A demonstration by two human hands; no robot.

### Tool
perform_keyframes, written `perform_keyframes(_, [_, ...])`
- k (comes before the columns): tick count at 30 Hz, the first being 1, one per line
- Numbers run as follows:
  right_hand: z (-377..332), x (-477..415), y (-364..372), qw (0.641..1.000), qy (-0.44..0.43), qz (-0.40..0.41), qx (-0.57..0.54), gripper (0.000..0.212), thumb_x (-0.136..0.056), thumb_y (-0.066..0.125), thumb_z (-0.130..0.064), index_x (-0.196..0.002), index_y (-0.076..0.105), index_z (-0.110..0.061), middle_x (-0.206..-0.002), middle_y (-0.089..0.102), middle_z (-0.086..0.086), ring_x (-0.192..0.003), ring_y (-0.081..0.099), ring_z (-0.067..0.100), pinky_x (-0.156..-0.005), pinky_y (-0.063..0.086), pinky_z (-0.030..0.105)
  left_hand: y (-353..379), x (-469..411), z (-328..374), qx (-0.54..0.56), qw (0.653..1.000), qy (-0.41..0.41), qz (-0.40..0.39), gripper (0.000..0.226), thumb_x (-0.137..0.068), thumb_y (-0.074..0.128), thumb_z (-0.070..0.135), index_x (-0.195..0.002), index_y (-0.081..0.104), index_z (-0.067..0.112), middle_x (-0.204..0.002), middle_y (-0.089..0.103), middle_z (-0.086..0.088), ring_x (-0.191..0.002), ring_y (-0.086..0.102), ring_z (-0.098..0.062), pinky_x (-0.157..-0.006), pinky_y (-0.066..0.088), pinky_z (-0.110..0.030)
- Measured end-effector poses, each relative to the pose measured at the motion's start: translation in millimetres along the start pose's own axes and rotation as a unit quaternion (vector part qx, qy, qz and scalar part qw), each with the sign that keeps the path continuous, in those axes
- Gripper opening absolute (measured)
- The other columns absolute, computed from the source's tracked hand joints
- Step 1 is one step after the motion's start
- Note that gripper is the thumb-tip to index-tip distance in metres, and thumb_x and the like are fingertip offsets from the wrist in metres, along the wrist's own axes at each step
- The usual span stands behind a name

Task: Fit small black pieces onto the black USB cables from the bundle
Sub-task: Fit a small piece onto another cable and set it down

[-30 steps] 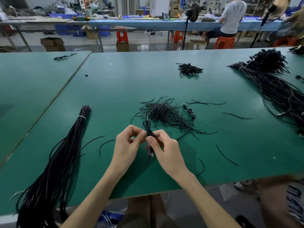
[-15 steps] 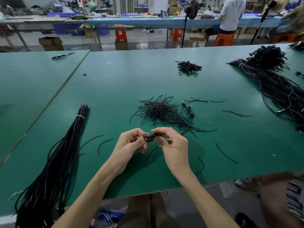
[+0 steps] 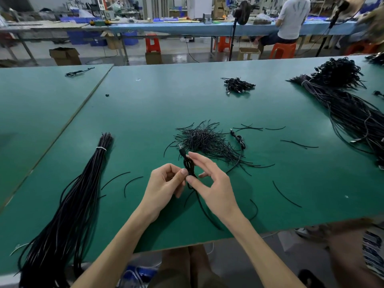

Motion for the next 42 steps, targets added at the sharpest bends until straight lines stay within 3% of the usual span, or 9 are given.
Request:
perform_keyframes(5, [-1,1,2,0.994,-0.020,0.017,0.111,0.062,-0.093,0.073,-0.012,-0.141,0.056,-0.046,-0.127,0.058,-0.018,-0.128,0.046,0.011,-0.100,0.038,0.013,-2,-1,-3,-0.008,1.000,-0.005,0.000,0.035,-0.098,0.066,0.029,-0.083,0.060,-0.002,-0.064,0.060,-0.008,-0.046,0.046,-0.020,-0.048,0.038,-0.023])
perform_keyframes(8, [-7,3,6,0.977,-0.074,0.041,0.194,0.059,-0.095,0.071,-0.013,-0.147,0.054,-0.036,-0.130,0.051,-0.033,-0.124,0.043,0.009,-0.110,0.035,0.020,-3,-1,-2,0.010,1.000,-0.007,0.000,0.032,-0.098,0.065,0.027,-0.080,0.059,0.001,-0.063,0.059,-0.004,-0.045,0.046,-0.018,-0.047,0.037,-0.020])
perform_keyframes(10, [-8,3,8,0.963,-0.099,0.061,0.245,0.051,-0.097,0.069,-0.015,-0.146,0.056,-0.025,-0.130,0.055,-0.017,-0.120,0.043,0.012,-0.109,0.036,0.025,-3,-1,-1,0.027,1.000,-0.010,0.000,0.032,-0.096,0.065,0.029,-0.078,0.059,0.003,-0.063,0.058,-0.003,-0.045,0.045,-0.017,-0.047,0.037,-0.019])
perform_keyframes(16, [-12,8,8,0.950,-0.114,0.094,0.277,0.027,-0.095,0.071,-0.008,-0.120,0.065,-0.015,-0.115,0.052,0.001,-0.105,0.046,0.018,-0.088,0.048,0.030,-1,-2,-2,0.071,0.997,-0.025,-0.026,0.025,-0.101,0.060,0.009,-0.076,0.059,0.006,-0.066,0.057,-0.005,-0.046,0.044,-0.018,-0.046,0.036,-0.018])
perform_keyframes(21, [-20,15,9,0.932,-0.165,0.119,0.299,0.016,-0.095,0.070,-0.004,-0.109,0.069,-0.012,-0.106,0.049,0.005,-0.074,0.056,0.019,-0.060,0.057,0.032,-1,-1,-2,0.070,0.997,-0.025,-0.033,0.023,-0.099,0.056,-0.005,-0.078,0.061,0.003,-0.066,0.057,-0.008,-0.046,0.044,-0.018,-0.046,0.037,-0.018])
perform_keyframes(30, [-22,17,15,0.897,-0.225,0.130,0.356,0.017,-0.097,0.063,-0.014,-0.113,0.060,-0.017,-0.086,0.065,-0.003,-0.070,0.062,0.018,-0.055,0.055,0.034,-2,0,-3,0.038,0.999,-0.023,-0.002,0.021,-0.099,0.060,-0.001,-0.079,0.062,0.004,-0.067,0.059,-0.008,-0.049,0.047,-0.019,-0.048,0.040,-0.023])
perform_keyframes(36, [-18,18,18,0.931,-0.189,0.078,0.304,0.015,-0.103,0.059,-0.019,-0.116,0.060,-0.012,-0.072,0.067,-0.006,-0.053,0.053,0.010,-0.044,0.047,0.030,-6,0,-5,-0.010,0.999,0.009,0.042,0.011,-0.097,0.064,-0.001,-0.087,0.063,0.001,-0.066,0.066,-0.003,-0.055,0.056,-0.017,-0.054,0.046,-0.023])
perform_keyframes(38, [-19,17,16,0.944,-0.166,0.068,0.276,0.018,-0.106,0.051,-0.026,-0.114,0.059,-0.012,-0.076,0.069,-0.006,-0.056,0.050,0.006,-0.048,0.049,0.032,-6,-1,-4,-0.014,0.998,0.020,0.051,0.011,-0.098,0.065,0.004,-0.087,0.064,0.002,-0.069,0.069,-0.006,-0.057,0.059,-0.017,-0.056,0.049,-0.025])
perform_keyframes(42, [-22,11,20,0.974,-0.085,0.015,0.207,0.037,-0.106,0.043,-0.052,-0.112,0.056,-0.018,-0.092,0.072,-0.005,-0.080,0.068,0.011,-0.070,0.056,0.038,-9,-1,-3,-0.019,0.997,0.022,0.077,0.016,-0.099,0.066,0.016,-0.089,0.066,0.004,-0.070,0.069,-0.005,-0.061,0.061,-0.012,-0.057,0.050,-0.024])
Point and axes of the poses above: each hand's wrist, its own x-axis away from the middle knuckle, its own y-axis out of the palm, z = x × y, the point moved 4 cm from there along -x, towards the middle knuckle
